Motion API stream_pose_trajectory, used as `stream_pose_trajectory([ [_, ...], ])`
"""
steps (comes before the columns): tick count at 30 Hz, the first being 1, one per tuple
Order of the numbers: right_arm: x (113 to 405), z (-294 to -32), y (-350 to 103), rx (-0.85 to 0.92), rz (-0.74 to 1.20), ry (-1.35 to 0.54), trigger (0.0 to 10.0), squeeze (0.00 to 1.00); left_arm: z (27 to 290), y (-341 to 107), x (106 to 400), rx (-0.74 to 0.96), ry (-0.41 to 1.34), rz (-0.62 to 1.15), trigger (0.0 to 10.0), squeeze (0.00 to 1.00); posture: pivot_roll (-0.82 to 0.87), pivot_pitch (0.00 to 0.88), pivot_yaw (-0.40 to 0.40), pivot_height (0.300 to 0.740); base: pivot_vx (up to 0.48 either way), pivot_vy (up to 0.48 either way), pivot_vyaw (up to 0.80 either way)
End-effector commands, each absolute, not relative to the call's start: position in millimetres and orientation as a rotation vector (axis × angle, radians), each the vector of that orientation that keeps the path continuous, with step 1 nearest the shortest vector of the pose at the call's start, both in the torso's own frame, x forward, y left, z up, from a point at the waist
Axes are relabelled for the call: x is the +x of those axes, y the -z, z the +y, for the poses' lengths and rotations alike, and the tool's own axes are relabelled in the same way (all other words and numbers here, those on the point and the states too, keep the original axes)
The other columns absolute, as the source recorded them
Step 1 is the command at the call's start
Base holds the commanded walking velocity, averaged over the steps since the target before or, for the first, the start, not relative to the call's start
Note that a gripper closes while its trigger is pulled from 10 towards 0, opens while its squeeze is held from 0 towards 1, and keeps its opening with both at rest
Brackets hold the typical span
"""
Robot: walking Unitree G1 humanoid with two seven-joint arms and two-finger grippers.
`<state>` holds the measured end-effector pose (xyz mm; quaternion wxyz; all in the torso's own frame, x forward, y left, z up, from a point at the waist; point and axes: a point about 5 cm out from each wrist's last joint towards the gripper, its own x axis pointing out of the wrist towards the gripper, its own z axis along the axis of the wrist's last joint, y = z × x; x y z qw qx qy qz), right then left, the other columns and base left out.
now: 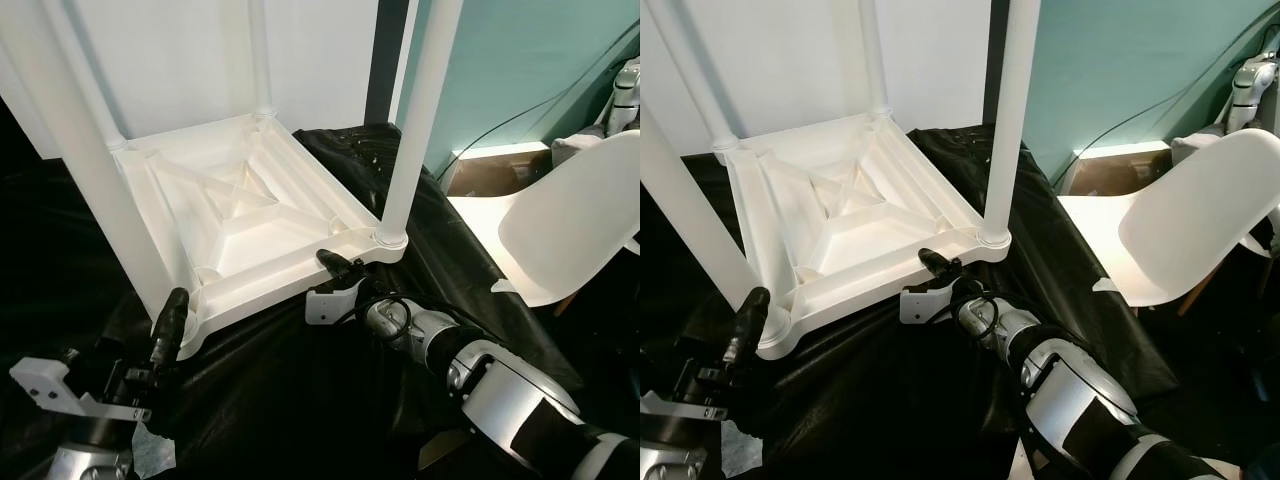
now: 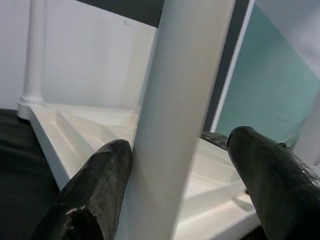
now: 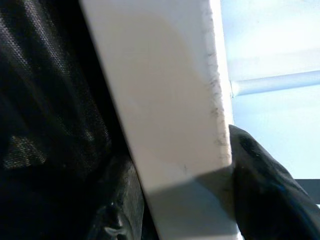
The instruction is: Building children table
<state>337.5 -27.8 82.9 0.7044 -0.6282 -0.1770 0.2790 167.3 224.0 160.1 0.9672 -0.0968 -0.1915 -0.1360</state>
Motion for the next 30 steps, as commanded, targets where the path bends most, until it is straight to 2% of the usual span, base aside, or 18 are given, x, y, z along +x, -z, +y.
stream_pose_trajectory([
  [1,345.4,-37.3,-90.2,-1.326,-0.356,-0.524,0.0,0.00,239.0,-156.1,163.3,-0.118,0.285,-0.381,10.0,0.00,0.15,0.000,-0.026,0.740,0.000,0.000,0.00],
  [2,345.4,-37.3,-90.2,-1.326,-0.356,-0.524,0.0,0.00,239.0,-156.1,163.3,-0.118,0.285,-0.381,10.0,0.00,0.15,0.000,-0.026,0.740,0.000,0.000,0.00],
  [3,345.4,-37.3,-90.3,-1.323,-0.355,-0.524,0.0,0.00,253.2,-156.3,163.9,-0.104,0.195,-0.388,10.0,0.00,0.15,0.000,-0.024,0.740,0.000,0.000,0.00],
  [4,345.4,-37.6,-90.2,-1.321,-0.353,-0.524,0.0,0.00,276.9,-158.6,165.4,-0.085,0.014,-0.422,10.0,0.00,0.14,0.000,-0.021,0.740,0.000,0.000,0.00],
  [5,345.4,-37.6,-90.2,-1.321,-0.353,-0.524,0.0,0.00,276.9,-158.6,165.4,-0.085,0.014,-0.422,10.0,0.00,0.14,0.000,-0.021,0.740,0.000,0.000,0.00],
  [10,345.3,-39.0,-89.2,-1.317,-0.344,-0.522,0.0,0.00,302.3,-161.5,162.7,-0.119,-0.224,-0.487,10.0,0.00,0.14,0.000,-0.022,0.740,0.000,0.000,0.00],
  [19,345.4,-40.4,-88.9,-1.317,-0.341,-0.526,0.0,0.00,306.7,-155.3,159.5,-0.164,-0.274,-0.505,10.0,0.00,0.14,0.000,-0.031,0.740,0.000,0.000,0.00],
  [23,344.1,-34.0,-93.5,-1.287,-0.383,-0.547,0.0,0.00,296.1,-138.3,183.4,-0.155,-0.272,-0.426,10.0,0.00,0.14,0.000,-0.032,0.740,0.000,0.000,0.00],
  [28,344.3,-29.4,-98.1,-1.279,-0.416,-0.542,0.0,0.00,280.5,-124.0,200.0,-0.146,-0.227,-0.345,10.0,0.00,0.12,0.000,-0.024,0.740,0.000,0.000,0.00],
  [29,344.3,-28.8,-99.6,-1.275,-0.431,-0.530,1.8,0.00,278.1,-118.4,205.6,-0.146,-0.211,-0.317,10.0,0.00,0.12,0.000,-0.024,0.740,0.000,0.000,0.00],
  [30,344.3,-28.4,-100.7,-1.273,-0.441,-0.522,1.8,0.00,276.8,-114.9,209.2,-0.146,-0.199,-0.299,10.0,0.00,0.11,0.000,-0.021,0.740,0.000,0.000,0.00],
])
